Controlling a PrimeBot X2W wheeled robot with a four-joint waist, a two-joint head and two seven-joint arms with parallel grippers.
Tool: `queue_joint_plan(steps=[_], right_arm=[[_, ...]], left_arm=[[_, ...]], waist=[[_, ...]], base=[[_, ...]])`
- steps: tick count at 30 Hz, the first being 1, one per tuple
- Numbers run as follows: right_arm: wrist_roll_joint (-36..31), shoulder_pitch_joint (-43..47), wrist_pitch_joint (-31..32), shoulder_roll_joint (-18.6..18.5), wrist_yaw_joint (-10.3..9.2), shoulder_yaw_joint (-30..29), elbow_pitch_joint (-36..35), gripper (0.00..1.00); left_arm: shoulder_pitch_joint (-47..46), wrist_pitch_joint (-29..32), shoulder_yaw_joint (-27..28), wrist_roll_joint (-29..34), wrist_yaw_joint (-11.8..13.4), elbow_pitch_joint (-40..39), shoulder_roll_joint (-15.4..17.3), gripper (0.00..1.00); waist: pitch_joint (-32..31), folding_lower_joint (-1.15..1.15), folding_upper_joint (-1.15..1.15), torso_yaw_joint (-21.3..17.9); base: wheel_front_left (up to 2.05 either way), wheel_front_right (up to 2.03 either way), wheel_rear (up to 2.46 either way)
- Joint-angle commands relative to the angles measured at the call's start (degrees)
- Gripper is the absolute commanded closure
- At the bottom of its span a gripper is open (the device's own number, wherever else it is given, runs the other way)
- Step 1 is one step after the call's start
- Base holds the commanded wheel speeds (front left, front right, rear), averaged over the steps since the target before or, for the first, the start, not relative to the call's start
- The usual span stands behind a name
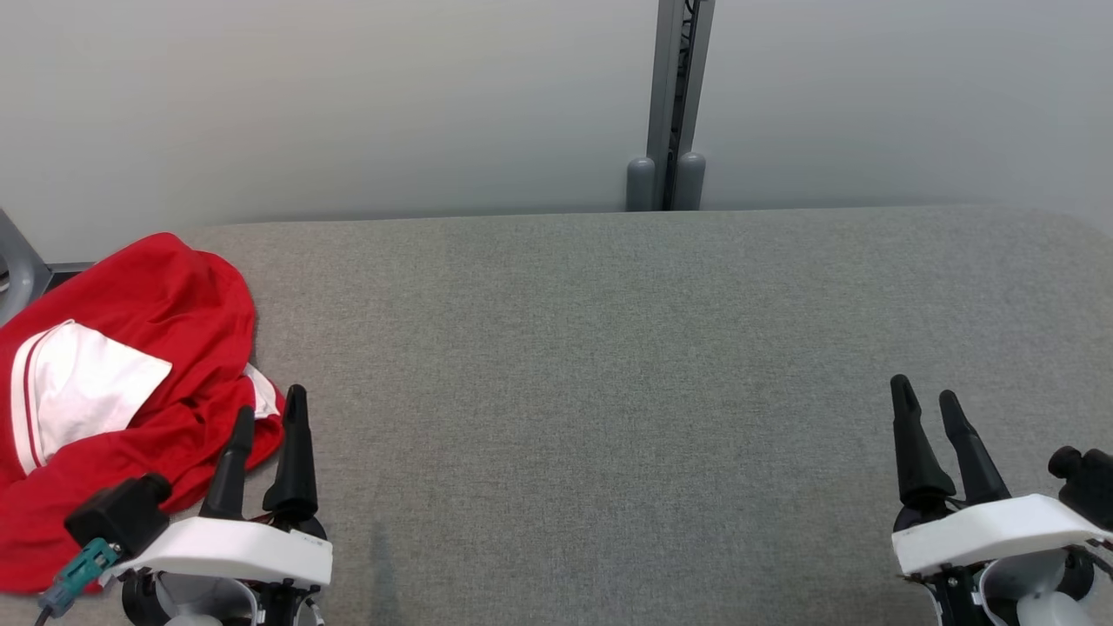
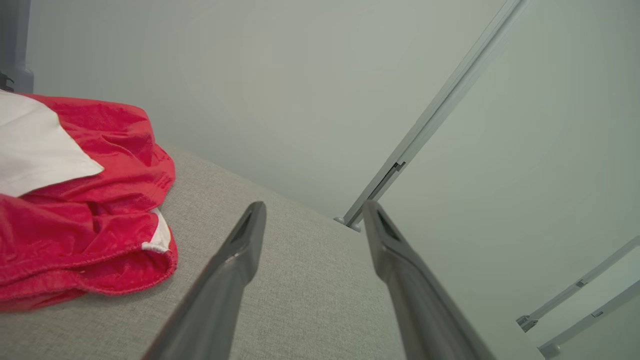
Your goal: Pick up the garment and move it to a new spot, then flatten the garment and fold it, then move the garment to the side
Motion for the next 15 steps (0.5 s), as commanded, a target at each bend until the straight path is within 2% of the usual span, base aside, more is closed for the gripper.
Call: queue_joint_plan(steps=[1,15], right_arm=[[-2.6,-1.3,-0.7,-0.4,0.20,0.3,-0.3,0.00],[-14.4,-1.5,-2.5,0.3,0.22,1.0,0.1,0.00]], left_arm=[[-0.5,-0.5,-0.3,2.0,0.3,-0.8,0.7,0.00],[-0.3,-2.9,-2.2,11.0,0.9,-1.1,1.2,0.00]], waist=[[0.0,0.00,0.00,0.1],[-0.2,0.00,0.00,0.5]], base=[[0.00,0.00,0.00],[0.00,0.00,0.00]])
